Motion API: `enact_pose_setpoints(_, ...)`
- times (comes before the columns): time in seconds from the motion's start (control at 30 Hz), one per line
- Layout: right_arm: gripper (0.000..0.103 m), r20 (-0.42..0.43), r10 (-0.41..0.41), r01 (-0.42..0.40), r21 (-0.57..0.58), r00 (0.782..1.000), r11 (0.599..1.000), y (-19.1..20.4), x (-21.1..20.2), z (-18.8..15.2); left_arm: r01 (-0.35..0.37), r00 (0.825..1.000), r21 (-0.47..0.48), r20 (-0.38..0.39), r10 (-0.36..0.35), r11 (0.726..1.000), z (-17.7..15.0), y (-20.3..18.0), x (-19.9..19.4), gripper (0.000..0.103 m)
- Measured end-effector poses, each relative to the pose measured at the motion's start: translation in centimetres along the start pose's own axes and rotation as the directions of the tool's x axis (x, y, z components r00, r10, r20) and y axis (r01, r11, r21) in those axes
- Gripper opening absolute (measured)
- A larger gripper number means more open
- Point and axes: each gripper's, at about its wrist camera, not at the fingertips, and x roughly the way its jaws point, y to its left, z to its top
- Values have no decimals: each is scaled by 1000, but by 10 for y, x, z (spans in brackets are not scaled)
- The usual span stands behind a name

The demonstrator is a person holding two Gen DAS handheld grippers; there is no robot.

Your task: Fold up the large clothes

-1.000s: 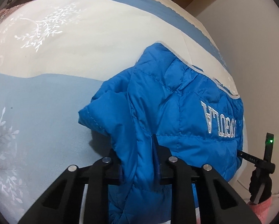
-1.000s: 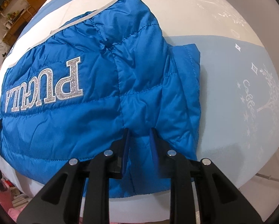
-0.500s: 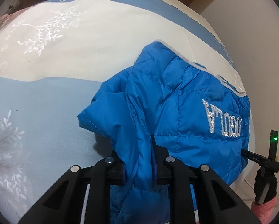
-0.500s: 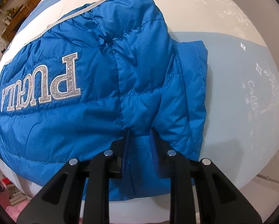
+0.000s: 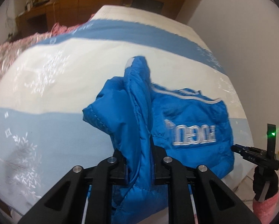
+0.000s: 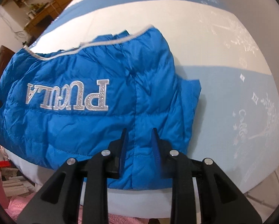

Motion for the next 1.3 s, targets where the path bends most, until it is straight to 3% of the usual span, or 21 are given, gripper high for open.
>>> enact_pose_setpoints(0.3,25,26,38,-38,-23,999,999,-23,-22,-12,48,999,126,19,-51,991,7,-94,-7,15)
enact_pose_setpoints(0.63,25,13,4,-3,-26,1000,1000,-61,-35,-20,84,994,222,-81,-67,971,-4,-188,53,15)
enact_pose_setpoints(1.0,25,-42,-60,60,-21,997,998,-89,-27,-20,55,985,216,-174,-17,975,-24,-220,124,15)
enact_pose_setpoints(1.2,26,-54,-66,65,-29,996,997,-94,-24,-16,23,984,242,-177,20,970,-43,-231,140,17)
enact_pose_setpoints(1.3,27,-58,-60,58,-34,997,998,-94,-23,-15,40,984,221,-176,0,974,-44,-231,140,20)
